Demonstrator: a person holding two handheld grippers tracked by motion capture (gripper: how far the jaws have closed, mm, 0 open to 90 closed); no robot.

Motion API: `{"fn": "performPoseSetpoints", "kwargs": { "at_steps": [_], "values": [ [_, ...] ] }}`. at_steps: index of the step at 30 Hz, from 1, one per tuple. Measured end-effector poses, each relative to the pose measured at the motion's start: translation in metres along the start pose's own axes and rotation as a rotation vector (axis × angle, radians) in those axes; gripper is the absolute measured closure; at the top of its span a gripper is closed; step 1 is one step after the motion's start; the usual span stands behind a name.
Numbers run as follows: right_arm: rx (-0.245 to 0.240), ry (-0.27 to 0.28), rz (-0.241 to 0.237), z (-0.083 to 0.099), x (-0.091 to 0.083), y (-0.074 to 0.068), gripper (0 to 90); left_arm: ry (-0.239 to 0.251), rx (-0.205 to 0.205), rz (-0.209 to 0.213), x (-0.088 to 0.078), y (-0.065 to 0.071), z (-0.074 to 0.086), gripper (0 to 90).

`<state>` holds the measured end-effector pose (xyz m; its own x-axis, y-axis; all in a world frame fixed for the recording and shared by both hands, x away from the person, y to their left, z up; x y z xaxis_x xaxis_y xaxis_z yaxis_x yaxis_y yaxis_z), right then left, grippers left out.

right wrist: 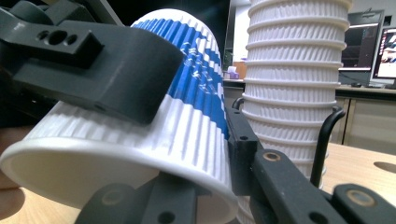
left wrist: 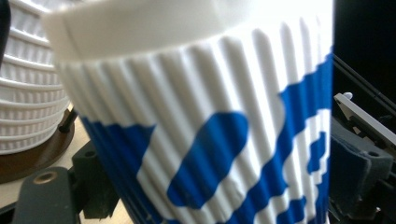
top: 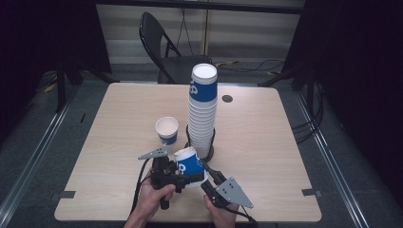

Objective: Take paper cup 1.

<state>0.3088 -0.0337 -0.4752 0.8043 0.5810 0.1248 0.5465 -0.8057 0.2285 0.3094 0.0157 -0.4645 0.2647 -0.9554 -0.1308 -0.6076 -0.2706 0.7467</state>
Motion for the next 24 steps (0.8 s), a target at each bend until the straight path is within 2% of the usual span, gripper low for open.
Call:
{"fn": "performPoseSetpoints", "kwargs": {
  "at_steps": [4,7,9,11,13,16,18,22,24],
  "values": [
    [0.005,-0.010,-0.005,0.002,-0.001,0.000,85.0,0.027,-0.003,-0.013,-0.003,-0.004,-0.006,11.4],
    [0.007,-0.017,-0.012,0.003,-0.001,-0.001,85.1,0.029,0.013,-0.031,-0.005,-0.005,-0.008,10.5],
    [0.010,-0.021,-0.018,0.003,-0.001,-0.002,85.1,0.054,0.018,-0.052,-0.007,-0.007,-0.012,7.8],
    [0.014,-0.021,-0.021,0.003,-0.002,-0.004,85.1,0.082,0.003,-0.057,-0.010,-0.010,-0.018,4.6],
    [0.021,-0.023,-0.026,0.003,-0.003,-0.004,85.1,0.086,-0.005,-0.053,-0.012,-0.011,-0.020,4.7],
    [0.027,-0.041,-0.040,0.005,-0.003,-0.005,85.1,0.082,0.034,-0.065,-0.012,-0.013,-0.020,4.5],
    [0.029,-0.052,-0.044,0.007,-0.004,-0.006,85.2,0.092,0.026,-0.066,-0.012,-0.015,-0.021,3.6],
    [0.021,-0.076,-0.049,0.009,-0.006,-0.007,85.2,0.088,0.049,-0.073,-0.011,-0.018,-0.022,2.2],
    [0.020,-0.088,-0.051,0.010,-0.007,-0.006,85.1,0.075,0.064,-0.064,-0.010,-0.019,-0.022,2.6]
  ]
}}
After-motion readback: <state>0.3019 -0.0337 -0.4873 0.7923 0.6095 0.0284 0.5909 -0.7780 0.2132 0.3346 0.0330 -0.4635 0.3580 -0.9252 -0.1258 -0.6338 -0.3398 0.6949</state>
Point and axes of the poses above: each handheld gripper's, and its own axes: x roughly forward along the jaws, z roughly out of its underside, y roughly to its right, the point moved 10 cm from there along x, roughly forward along the jaws, and after that the axes turned 12 degrees about -x, right-handed, at the moved point
